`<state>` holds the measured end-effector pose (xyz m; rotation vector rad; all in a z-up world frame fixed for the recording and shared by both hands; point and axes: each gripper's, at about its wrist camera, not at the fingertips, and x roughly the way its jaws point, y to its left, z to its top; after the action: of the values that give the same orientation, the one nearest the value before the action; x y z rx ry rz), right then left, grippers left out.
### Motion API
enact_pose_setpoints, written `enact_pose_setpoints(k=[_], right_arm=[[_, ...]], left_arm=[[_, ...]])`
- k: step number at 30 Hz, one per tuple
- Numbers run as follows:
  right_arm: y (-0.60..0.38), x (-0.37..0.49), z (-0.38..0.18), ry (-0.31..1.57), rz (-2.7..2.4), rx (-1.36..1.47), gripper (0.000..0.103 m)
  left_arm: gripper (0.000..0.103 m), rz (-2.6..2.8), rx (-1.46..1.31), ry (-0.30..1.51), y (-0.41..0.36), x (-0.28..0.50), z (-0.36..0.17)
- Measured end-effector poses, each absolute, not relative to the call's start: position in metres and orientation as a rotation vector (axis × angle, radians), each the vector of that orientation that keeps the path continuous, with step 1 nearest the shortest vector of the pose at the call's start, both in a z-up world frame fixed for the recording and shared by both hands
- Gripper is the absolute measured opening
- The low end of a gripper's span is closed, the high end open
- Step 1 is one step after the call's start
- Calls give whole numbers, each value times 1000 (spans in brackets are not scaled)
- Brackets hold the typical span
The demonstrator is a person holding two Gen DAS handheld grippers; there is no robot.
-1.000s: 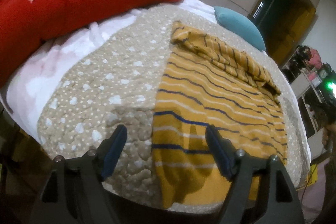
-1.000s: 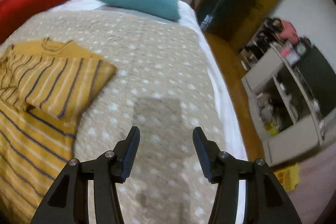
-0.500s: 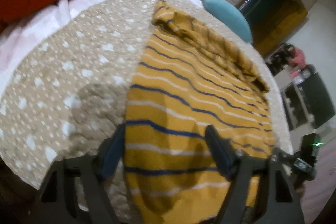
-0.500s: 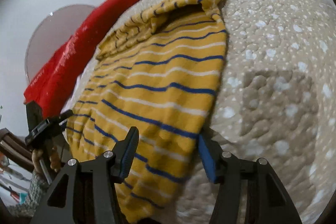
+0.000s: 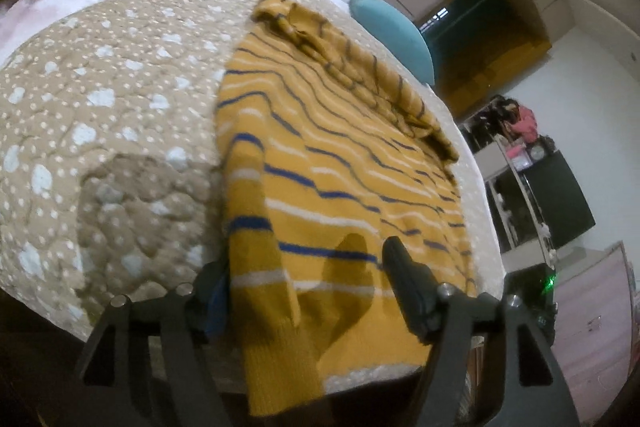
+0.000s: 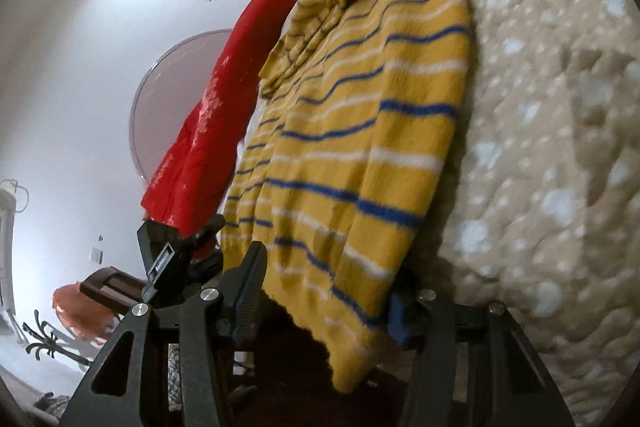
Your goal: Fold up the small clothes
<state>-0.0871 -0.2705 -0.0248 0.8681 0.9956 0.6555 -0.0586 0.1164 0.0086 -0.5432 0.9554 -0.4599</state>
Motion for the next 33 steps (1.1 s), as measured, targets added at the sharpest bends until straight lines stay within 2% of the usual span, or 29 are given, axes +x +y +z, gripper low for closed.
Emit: enact_pose_setpoints(k=[2, 3, 4, 5, 6, 9, 15, 19, 24, 33], right_arm=[[-258, -85, -27, 1006, 659, 845, 54], [-255, -87, -26, 1010, 639, 817, 51], [-247, -86, -24, 1012, 612, 774, 42], [-239, -83, -24, 1013, 579, 733, 33], [-238, -85, -22, 1019, 542, 700, 16], [-240, -90, -20, 1022, 529, 712, 12], [-277, -129, 14, 946, 571, 710, 9], [-297, -161, 20, 926, 553, 710, 9], [-301, -160, 6, 971, 546, 754, 9], [-299, -105, 62, 862, 566, 673, 9]], left_arm=[[64, -432, -511, 973, 111, -57, 9], [48, -398, -486, 987, 110, -55, 9], [20, -359, -457, 1003, 109, -54, 9], [10, -325, -438, 1022, 110, -52, 8], [10, -321, -468, 1037, 114, -49, 7], [9, -304, -515, 1038, 122, -55, 11], [7, -353, -518, 975, 120, -106, 43], [7, -361, -486, 974, 115, -124, 42], [7, -357, -511, 1000, 117, -114, 36], [8, -392, -514, 881, 115, -56, 80]])
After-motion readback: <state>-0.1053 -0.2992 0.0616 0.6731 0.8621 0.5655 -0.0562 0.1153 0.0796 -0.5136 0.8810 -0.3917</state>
